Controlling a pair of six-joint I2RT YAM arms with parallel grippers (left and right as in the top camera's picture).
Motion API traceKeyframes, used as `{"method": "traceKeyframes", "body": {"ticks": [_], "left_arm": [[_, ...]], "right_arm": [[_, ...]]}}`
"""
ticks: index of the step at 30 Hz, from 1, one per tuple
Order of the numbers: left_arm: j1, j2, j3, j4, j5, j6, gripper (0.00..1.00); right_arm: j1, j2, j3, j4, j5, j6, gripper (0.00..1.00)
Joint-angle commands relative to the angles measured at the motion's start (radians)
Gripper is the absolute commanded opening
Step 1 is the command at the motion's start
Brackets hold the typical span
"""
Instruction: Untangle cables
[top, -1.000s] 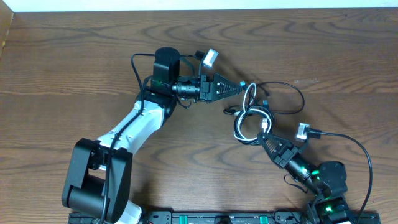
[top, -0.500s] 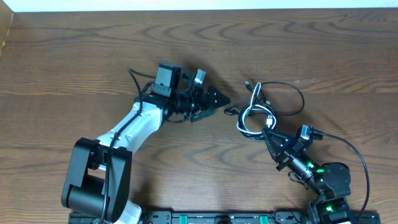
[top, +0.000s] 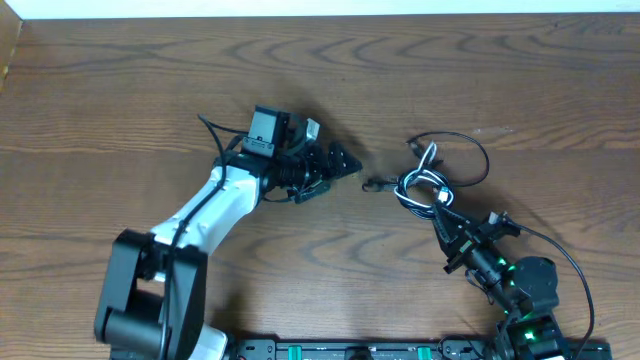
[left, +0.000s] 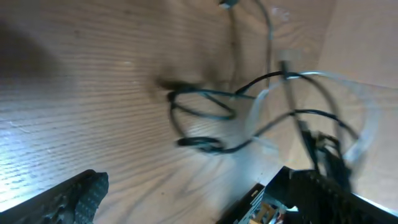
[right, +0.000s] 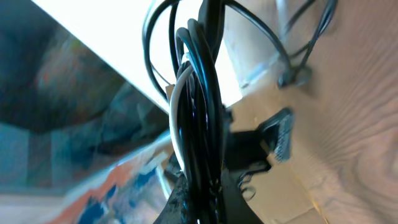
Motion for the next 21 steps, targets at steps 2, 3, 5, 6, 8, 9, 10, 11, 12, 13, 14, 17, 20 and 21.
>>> {"method": "traceKeyframes", "body": {"ticks": [2,3,5,6,8,9,10,11,12,13,14,17,20,21], "left_arm": [[-0.021,-0.118,0.005,-0.014,-0.018,0.058,0.99],[-0.023,-0.135,0.005,-0.014,-0.023,0.07,0.99],[-0.026,-0.173,0.005,-0.019,-0.036,0.089,0.99],[-0.026,-0.191,0.005,-0.021,-0.037,0.1,0.99],[-0.026,-0.218,0.005,-0.021,-0.037,0.119,0.99],[-0.026,-0.232,0.005,-0.021,-0.037,0.126,0.99],[-0.026,-0.242,0.005,-0.021,-0.04,0.126,0.99],[-0.026,-0.252,0.005,-0.02,-0.04,0.129,1.0],[-0.025,-0.259,0.005,-0.02,-0.041,0.129,1.0],[-0.026,-0.265,0.005,-0.02,-0.045,0.129,0.99],[-0.026,-0.271,0.005,-0.021,-0.048,0.129,0.98],[-0.025,-0.28,0.005,-0.021,-0.058,0.129,0.98],[-0.025,-0.279,0.005,-0.021,-0.059,0.129,0.98],[-0.025,-0.279,0.005,-0.021,-0.06,0.129,0.98]], "right_arm": [[-0.006,-0.002,0.005,0.016,0.062,0.015,0.01],[-0.006,-0.002,0.006,0.026,0.072,0.015,0.01],[-0.006,-0.002,0.006,0.065,0.093,-0.018,0.01],[-0.006,-0.002,0.006,0.1,0.112,-0.074,0.01],[-0.006,-0.002,0.008,0.181,0.159,-0.202,0.02],[-0.006,-0.002,0.014,0.214,0.177,-0.259,0.01],[-0.006,-0.002,0.026,0.243,0.188,-0.32,0.02],[-0.006,-0.002,0.048,0.249,0.195,-0.382,0.01],[-0.006,-0.001,0.076,0.238,0.196,-0.447,0.01],[-0.006,0.004,0.105,0.219,0.196,-0.511,0.02],[-0.006,0.016,0.144,0.189,0.196,-0.579,0.01],[-0.006,0.086,0.278,0.095,0.194,-0.734,0.01],[-0.006,0.188,0.403,0.06,0.151,-0.861,0.01],[-0.006,0.223,0.441,0.045,0.127,-0.884,0.01]]}}
